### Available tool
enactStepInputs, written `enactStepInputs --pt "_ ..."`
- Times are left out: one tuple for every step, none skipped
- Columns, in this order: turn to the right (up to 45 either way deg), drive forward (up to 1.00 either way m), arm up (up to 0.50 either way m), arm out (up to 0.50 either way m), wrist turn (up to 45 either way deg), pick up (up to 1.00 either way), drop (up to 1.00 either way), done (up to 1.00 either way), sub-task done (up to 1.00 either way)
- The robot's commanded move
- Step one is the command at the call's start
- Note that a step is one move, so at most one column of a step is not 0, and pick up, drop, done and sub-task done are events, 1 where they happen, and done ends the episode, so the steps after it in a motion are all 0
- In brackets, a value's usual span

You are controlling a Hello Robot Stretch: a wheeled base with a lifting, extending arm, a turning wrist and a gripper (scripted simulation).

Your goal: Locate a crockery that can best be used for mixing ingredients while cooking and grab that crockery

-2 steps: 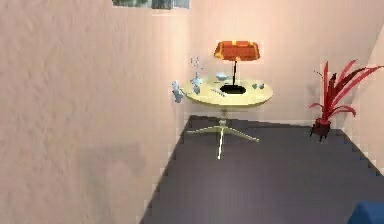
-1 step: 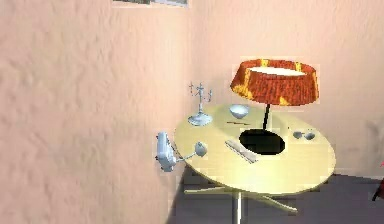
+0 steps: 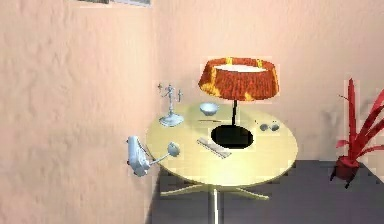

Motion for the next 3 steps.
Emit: enactStepInputs --pt "0.0 0.30 0.00 0.00 0.0 0.00 0.00 0.00 0.00" --pt "-45.0 0.00 0.00 0.00 0.0 0.00 0.00 0.00 0.00" --pt "-36.0 0.00 0.00 0.00 0.0 0.00 0.00 0.00 0.00"
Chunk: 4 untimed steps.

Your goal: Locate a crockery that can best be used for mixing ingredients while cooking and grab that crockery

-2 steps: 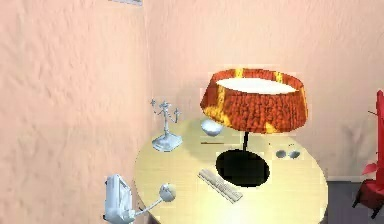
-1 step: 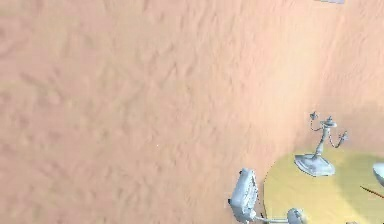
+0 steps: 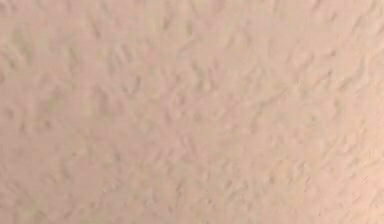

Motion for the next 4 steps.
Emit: enactStepInputs --pt "45.0 0.00 0.00 0.00 0.0 0.00 0.00 0.00 0.00" --pt "45.0 0.00 0.00 0.00 0.0 0.00 0.00 0.00 0.00" --pt "45.0 0.00 0.00 0.00 0.0 0.00 0.00 0.00 0.00" --pt "6.0 0.00 0.00 0.00 0.0 0.00 0.00 0.00 0.00"
